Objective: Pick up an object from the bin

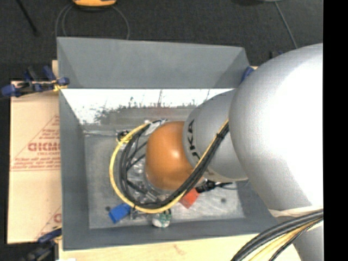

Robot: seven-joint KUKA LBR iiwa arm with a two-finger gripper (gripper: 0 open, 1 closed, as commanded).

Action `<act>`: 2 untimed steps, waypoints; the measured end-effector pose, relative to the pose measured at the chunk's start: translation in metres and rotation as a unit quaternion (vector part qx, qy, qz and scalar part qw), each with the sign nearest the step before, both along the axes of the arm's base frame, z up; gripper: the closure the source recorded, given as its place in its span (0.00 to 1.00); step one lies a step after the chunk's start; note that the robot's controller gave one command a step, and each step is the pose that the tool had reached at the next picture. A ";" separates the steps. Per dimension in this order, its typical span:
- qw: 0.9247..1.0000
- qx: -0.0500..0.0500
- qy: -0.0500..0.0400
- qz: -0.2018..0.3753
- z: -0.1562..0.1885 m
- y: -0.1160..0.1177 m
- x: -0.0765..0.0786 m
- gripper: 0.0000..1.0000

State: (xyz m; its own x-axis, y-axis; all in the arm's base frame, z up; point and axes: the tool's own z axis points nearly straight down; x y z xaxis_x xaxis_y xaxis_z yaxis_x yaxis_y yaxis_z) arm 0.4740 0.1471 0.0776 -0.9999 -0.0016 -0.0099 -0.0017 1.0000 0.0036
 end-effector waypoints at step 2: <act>0.996 -0.001 -0.001 0.090 0.171 0.022 0.017 1.00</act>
Offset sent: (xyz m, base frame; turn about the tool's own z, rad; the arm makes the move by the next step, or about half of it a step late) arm -0.0015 0.0080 -0.0076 0.0442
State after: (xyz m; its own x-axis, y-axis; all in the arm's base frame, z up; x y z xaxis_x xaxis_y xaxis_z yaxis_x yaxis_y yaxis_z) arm 0.4909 0.1694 0.2483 -0.9835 -0.1804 -0.0118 -0.1804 0.9836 0.0009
